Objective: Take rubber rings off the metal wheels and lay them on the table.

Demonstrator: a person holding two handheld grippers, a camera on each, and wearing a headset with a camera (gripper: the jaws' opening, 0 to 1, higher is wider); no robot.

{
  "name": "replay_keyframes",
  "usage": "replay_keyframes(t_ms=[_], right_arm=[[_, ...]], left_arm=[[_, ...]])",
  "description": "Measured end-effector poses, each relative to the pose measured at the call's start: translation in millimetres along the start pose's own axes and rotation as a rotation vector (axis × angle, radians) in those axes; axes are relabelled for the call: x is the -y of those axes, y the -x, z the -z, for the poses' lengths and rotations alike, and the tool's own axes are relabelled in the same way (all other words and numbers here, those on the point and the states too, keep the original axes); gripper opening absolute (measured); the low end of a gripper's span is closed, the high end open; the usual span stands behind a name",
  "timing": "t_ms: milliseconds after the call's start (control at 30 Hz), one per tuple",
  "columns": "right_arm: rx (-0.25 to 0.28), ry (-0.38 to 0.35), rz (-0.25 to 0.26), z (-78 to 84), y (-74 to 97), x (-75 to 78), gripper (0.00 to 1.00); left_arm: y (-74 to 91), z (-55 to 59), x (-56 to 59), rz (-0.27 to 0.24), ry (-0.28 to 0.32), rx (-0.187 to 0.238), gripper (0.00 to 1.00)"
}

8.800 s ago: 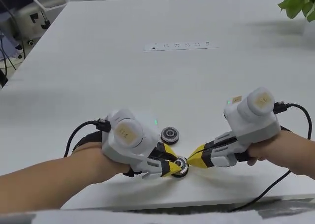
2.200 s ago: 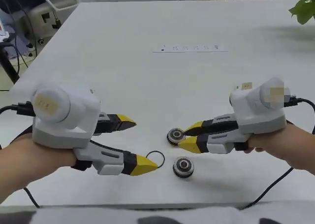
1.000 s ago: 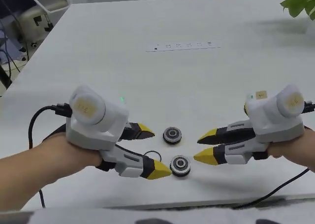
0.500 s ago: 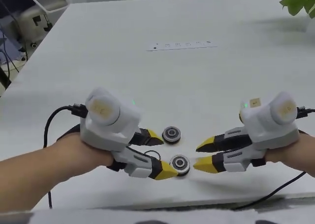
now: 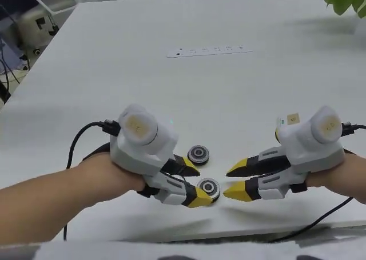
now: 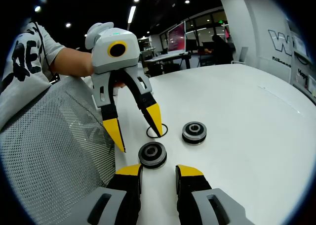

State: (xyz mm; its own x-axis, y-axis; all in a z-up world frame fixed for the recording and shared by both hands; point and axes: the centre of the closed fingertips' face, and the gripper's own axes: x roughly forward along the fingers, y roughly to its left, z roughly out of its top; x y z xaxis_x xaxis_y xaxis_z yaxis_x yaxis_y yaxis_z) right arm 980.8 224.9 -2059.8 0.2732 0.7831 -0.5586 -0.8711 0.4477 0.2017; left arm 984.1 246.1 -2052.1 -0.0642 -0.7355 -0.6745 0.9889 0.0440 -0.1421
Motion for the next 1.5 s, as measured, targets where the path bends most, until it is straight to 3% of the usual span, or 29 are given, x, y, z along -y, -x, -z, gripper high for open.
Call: replay_keyframes(t_ms=[333, 500, 667, 767, 967, 1500], right_arm=[[0.003, -0.002, -0.002, -0.6, -0.6, 0.1, 0.24], [-0.004, -0.001, -0.005, 1.9, -1.7, 0.6, 0.24], [-0.008, 0.001, -0.009, 3.5, -3.1, 1.4, 0.24], [-0.009, 0.0, -0.01, 3.6, -3.4, 1.7, 0.24], [-0.015, 0.001, -0.015, 6.1, -4.6, 2.4, 0.24], [-0.041, 0.049, -0.021, 6.8, -15.5, -2.8, 0.22]], left_arm=[[-8.1, 2.0, 3.2, 0.02, 0.009, -0.009, 0.22], [-9.2, 1.4, 1.2, 0.006, -0.001, 0.0, 0.19], [-9.7, 2.2, -2.1, -0.025, -0.038, 0.001, 0.13], [-10.2, 2.7, -2.8, -0.042, -0.099, -0.007, 0.1], [-11.1, 3.0, -3.5, -0.06, -0.166, -0.014, 0.08], [-11.3, 2.5, -5.6, -0.07, -0.168, 0.003, 0.08]])
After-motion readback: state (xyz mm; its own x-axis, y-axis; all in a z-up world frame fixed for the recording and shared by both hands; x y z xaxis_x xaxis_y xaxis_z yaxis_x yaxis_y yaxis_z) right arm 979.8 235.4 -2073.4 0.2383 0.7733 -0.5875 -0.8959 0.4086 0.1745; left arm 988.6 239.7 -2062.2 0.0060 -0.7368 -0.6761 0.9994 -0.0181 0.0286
